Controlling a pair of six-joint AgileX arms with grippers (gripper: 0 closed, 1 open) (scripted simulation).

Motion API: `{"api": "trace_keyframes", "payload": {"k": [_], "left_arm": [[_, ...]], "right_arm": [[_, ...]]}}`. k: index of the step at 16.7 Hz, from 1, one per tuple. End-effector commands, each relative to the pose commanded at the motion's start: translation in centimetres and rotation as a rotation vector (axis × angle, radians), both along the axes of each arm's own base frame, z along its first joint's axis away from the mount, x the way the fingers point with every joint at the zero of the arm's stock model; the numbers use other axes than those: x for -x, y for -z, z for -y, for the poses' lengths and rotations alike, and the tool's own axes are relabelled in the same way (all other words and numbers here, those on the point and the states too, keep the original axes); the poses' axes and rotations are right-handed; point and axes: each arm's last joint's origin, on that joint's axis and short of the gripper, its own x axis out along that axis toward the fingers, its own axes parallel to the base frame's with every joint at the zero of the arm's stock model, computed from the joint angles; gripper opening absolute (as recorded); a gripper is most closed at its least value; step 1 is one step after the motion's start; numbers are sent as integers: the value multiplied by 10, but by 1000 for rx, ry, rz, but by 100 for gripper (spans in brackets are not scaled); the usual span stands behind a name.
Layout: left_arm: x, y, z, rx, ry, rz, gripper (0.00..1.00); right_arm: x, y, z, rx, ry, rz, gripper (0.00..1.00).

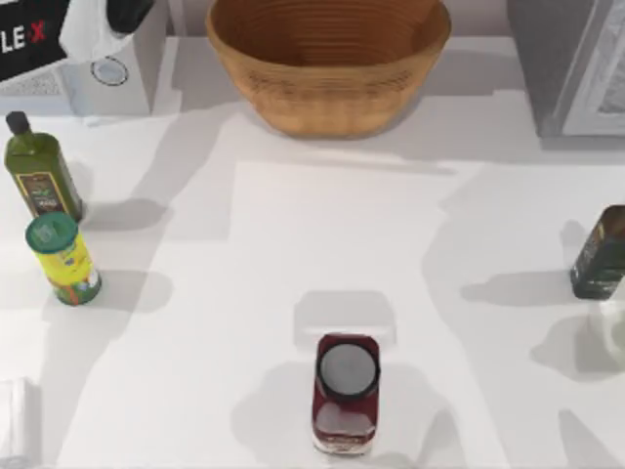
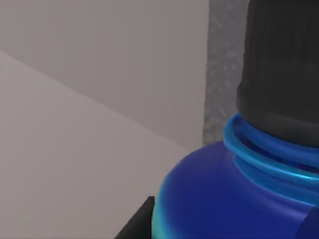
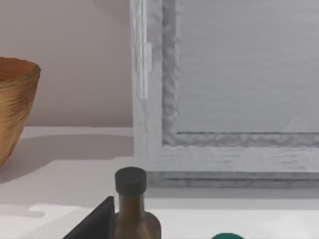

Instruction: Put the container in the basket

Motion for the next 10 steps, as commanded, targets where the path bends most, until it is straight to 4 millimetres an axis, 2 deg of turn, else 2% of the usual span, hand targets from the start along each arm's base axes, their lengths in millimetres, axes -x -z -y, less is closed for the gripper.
{"api": "trace_keyframes", "payload": {"k": [4, 10], "left_arm": [[0, -1, -2, 0, -3, 6, 0], [-20, 15, 16, 2, -5, -2, 0]], "right_arm": [[0, 0, 0, 0, 0, 0, 100], [0, 0, 0, 0, 0, 0, 100]]}}
